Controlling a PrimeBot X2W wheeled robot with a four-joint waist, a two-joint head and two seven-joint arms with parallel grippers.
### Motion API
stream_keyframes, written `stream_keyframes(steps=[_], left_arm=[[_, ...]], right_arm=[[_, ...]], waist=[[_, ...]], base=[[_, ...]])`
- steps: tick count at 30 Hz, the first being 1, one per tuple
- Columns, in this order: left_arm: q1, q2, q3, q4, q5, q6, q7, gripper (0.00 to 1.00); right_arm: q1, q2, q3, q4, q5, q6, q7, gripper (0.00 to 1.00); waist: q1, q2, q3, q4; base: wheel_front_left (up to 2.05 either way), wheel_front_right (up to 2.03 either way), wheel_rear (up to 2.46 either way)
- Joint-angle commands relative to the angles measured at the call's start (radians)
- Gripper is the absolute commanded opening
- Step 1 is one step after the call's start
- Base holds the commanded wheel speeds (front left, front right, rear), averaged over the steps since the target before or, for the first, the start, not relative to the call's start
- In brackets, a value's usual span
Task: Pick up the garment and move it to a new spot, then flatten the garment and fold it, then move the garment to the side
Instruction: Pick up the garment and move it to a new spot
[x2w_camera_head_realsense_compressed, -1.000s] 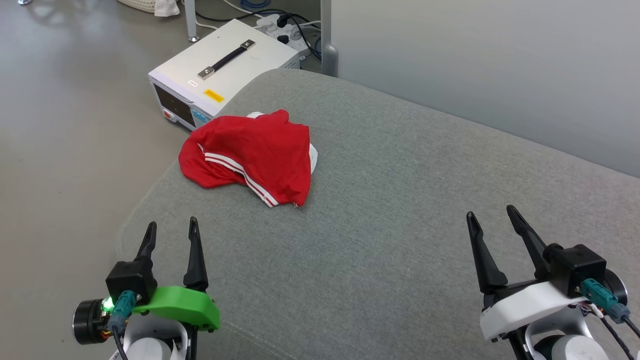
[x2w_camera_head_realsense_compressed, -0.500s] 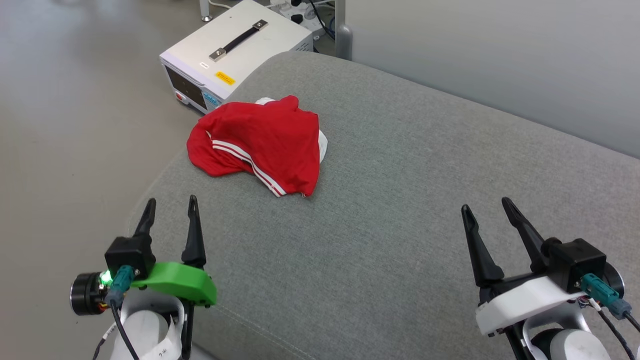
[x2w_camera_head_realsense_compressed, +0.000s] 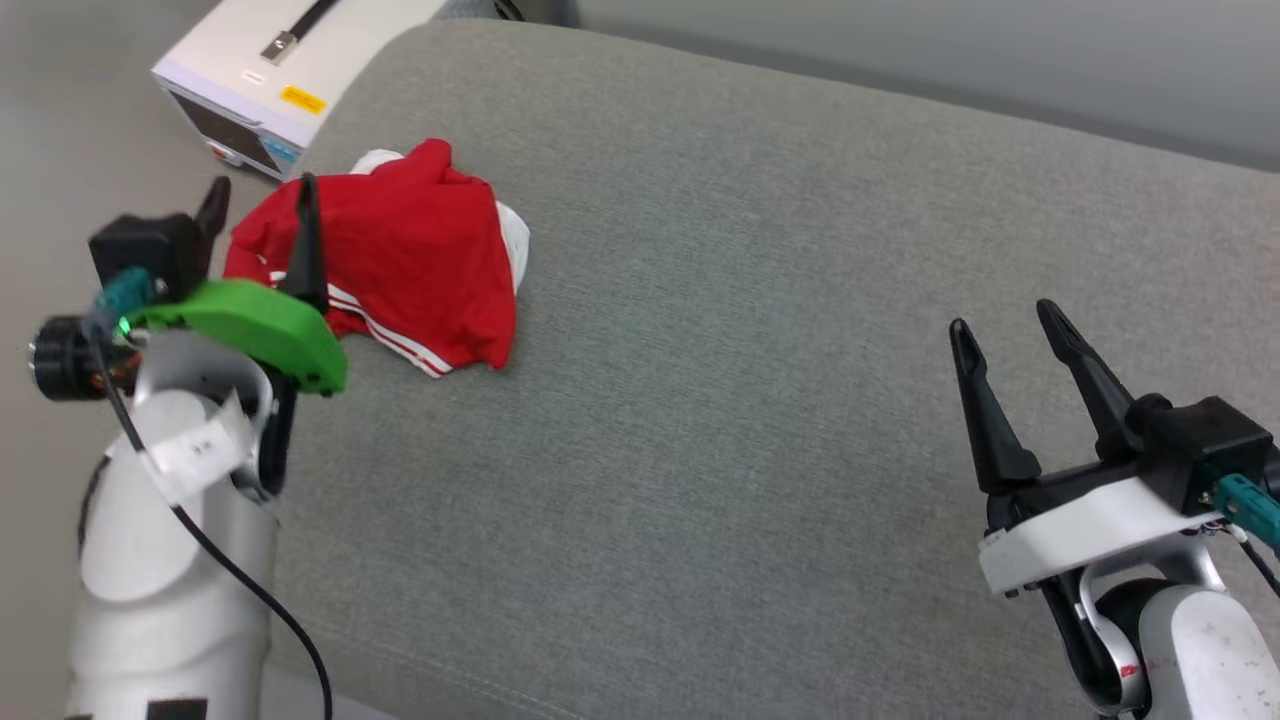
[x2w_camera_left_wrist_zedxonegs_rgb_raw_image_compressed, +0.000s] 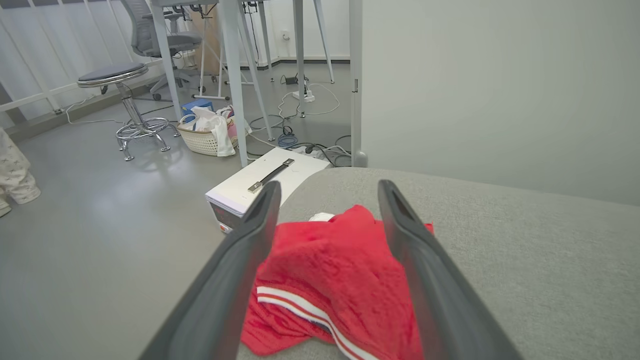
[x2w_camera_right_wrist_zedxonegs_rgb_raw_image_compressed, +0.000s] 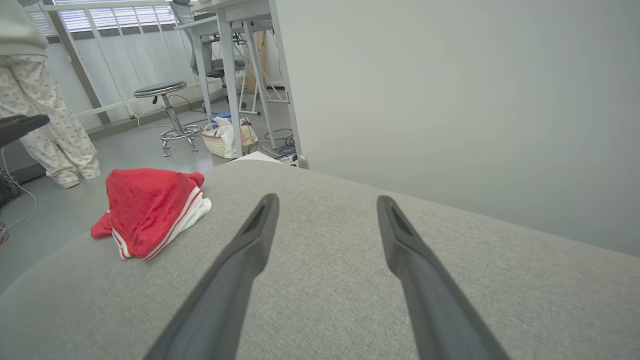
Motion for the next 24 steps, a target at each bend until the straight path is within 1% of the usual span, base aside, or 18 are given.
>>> stream_keyframes(steps=[1, 7, 8, 11, 16, 18, 22, 23, 24], left_arm=[[-0.054, 0.024, 0.006, 0.025, -0.012, -0.005, 0.029, 1.00], [-0.191, 0.103, 0.037, 0.178, -0.083, -0.018, 0.202, 1.00], [-0.257, 0.153, 0.055, 0.288, -0.137, -0.023, 0.361, 1.00], [-0.279, 0.177, 0.051, 0.347, -0.166, -0.026, 0.474, 1.00], [-0.294, 0.203, 0.042, 0.416, -0.202, -0.029, 0.619, 1.00], [-0.289, 0.211, 0.042, 0.449, -0.207, -0.016, 0.673, 1.00], [-0.276, 0.215, 0.039, 0.483, -0.195, 0.045, 0.719, 1.00], [-0.273, 0.210, 0.042, 0.488, -0.197, 0.061, 0.724, 0.41], [-0.268, 0.203, 0.043, 0.494, -0.200, 0.069, 0.731, 0.00]], right_arm=[[-0.028, -0.008, -0.001, -0.009, 0.011, 0.000, -0.001, 1.00], [-0.077, -0.006, 0.014, 0.006, 0.032, 0.000, -0.021, 1.00], [-0.106, -0.015, 0.029, 0.027, 0.040, 0.000, -0.038, 1.00], [-0.120, -0.023, 0.031, 0.039, 0.045, 0.000, -0.046, 1.00], [-0.135, -0.030, 0.036, 0.048, 0.054, 0.000, -0.056, 1.00], [-0.139, -0.033, 0.040, 0.052, 0.057, 0.000, -0.059, 1.00], [-0.145, -0.036, 0.041, 0.058, 0.060, 0.000, -0.060, 1.00], [-0.146, -0.036, 0.038, 0.059, 0.060, 0.000, -0.060, 1.00], [-0.146, -0.036, 0.036, 0.061, 0.059, 0.000, -0.060, 1.00]], waist=[[-0.0001, 0.0000, 0.128, -0.120], [-0.0001, 0.0000, 0.212, -0.202], [-0.0001, 0.0000, 0.261, -0.249], [-0.0001, 0.0000, 0.283, -0.268], [-0.0001, 0.0000, 0.311, -0.285], [-0.0001, 0.0000, 0.316, -0.290], [-0.0001, 0.0000, 0.317, -0.293], [-0.0001, 0.0000, 0.315, -0.292], [-0.0001, 0.0000, 0.310, -0.291]], base=[[0.00, 0.00, 0.00], [0.00, 0.00, 0.00], [0.00, 0.00, 0.00], [0.00, 0.00, 0.00], [0.00, 0.00, 0.00], [0.00, 0.00, 0.00], [0.00, 0.00, 0.00], [0.00, 0.00, 0.00], [0.00, 0.00, 0.00]])
